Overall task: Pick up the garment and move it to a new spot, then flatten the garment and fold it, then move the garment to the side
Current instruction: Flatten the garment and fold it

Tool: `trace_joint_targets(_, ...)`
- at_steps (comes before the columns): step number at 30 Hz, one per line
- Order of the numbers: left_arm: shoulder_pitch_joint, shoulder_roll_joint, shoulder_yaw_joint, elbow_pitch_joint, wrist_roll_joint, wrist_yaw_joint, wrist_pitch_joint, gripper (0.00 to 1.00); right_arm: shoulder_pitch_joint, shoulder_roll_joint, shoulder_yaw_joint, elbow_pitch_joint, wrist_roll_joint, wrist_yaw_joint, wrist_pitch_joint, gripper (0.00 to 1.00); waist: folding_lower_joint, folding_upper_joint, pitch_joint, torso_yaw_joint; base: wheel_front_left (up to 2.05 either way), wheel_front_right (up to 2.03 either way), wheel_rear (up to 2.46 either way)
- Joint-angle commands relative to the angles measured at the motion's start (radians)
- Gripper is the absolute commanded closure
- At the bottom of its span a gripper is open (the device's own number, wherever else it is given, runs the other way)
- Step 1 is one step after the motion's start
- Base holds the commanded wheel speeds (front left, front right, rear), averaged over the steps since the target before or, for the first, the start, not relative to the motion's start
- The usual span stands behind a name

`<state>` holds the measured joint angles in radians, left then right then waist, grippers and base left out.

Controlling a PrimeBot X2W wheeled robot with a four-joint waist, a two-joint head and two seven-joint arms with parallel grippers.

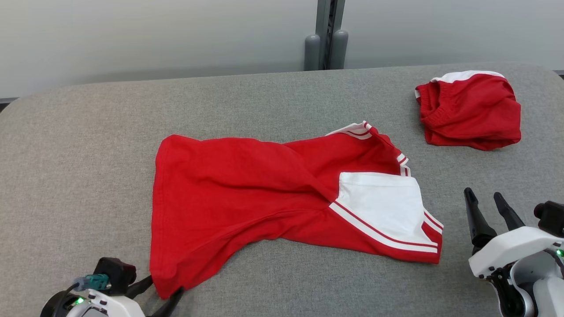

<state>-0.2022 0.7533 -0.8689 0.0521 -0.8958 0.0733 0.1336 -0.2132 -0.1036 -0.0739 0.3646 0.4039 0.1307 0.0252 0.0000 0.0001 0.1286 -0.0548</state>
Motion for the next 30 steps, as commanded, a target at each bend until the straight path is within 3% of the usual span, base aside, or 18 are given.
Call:
trace_joint_targets(1,0.017,0.018,0.016,-0.009,-0.01,0.022,-0.012,0.0,0.02,-0.007,-0.005,-0.006,-0.005,0.0,0.001,0.0,0.0,-0.0001,-0.004,0.002,0.0,0.0,0.0)
trace_joint_targets(8,0.056,0.056,0.061,-0.067,-0.027,0.101,-0.034,0.0,0.035,-0.006,-0.017,-0.009,-0.011,0.0,0.005,0.0,0.0,-0.0001,-0.019,0.013,0.0,0.0,0.0)
trace_joint_targets(11,0.068,0.079,0.089,-0.102,-0.019,0.154,-0.055,0.0,0.036,-0.005,-0.017,-0.015,-0.012,0.0,0.005,0.0,0.0,-0.0001,-0.027,0.021,0.0,0.0,0.0)
trace_joint_targets(12,0.072,0.076,0.112,-0.123,-0.007,0.195,-0.09,0.0,0.036,-0.005,-0.018,-0.017,-0.012,0.0,0.006,0.0,0.0,-0.0001,-0.032,0.026,0.0,0.0,0.0)
trace_joint_targets(20,0.115,-0.012,0.211,-0.168,-0.02,0.315,-0.279,0.0,0.047,0.003,-0.014,-0.027,-0.013,0.0,-0.005,0.0,0.0,-0.0001,-0.055,0.037,0.0,0.0,0.0)
trace_joint_targets(26,0.12,-0.095,0.262,-0.144,0.003,0.377,-0.37,0.0,0.054,0.017,-0.008,-0.027,-0.007,0.0,-0.032,0.0,0.0,-0.0001,-0.063,0.046,0.0,0.0,0.0)
trace_joint_targets(30,0.124,-0.154,0.275,-0.116,0.02,0.386,-0.39,0.0,0.056,0.022,-0.004,-0.018,-0.008,0.0,-0.043,0.0,0.0,-0.0001,-0.068,0.052,0.0,0.0,0.0)
